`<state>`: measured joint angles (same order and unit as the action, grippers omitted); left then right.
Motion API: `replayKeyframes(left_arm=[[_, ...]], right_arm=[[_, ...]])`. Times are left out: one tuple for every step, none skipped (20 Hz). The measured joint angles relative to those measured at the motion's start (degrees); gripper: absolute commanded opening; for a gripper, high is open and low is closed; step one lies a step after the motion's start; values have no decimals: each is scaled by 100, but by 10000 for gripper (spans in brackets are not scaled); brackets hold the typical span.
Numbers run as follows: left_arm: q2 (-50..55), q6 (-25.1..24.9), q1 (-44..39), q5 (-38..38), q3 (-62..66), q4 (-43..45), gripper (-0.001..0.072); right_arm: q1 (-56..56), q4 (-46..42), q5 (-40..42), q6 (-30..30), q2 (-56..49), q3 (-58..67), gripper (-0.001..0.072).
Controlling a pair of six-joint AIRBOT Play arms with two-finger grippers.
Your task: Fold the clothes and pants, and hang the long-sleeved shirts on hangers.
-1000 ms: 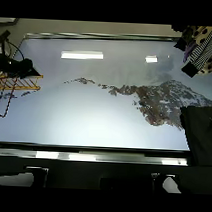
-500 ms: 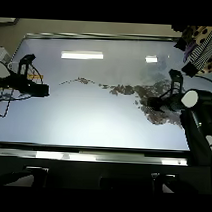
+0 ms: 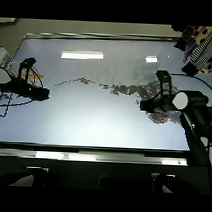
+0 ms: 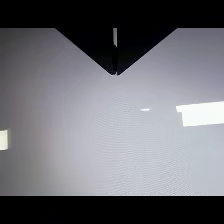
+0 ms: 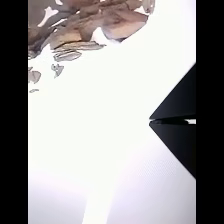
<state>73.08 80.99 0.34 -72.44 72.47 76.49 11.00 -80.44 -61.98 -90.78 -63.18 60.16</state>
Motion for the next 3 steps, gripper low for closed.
replayKeyframes(left_arm=[[-7, -2, 0, 2, -2, 0, 18], [-9, -2, 0, 2, -7, 0, 17], [-7, -2, 0, 2, -11, 7, 17]], right_arm=[[7, -13, -15, 22, 0, 0, 36], [11, -15, -33, 22, 0, 0, 36], [13, -35, -35, 35, 0, 0, 36]])
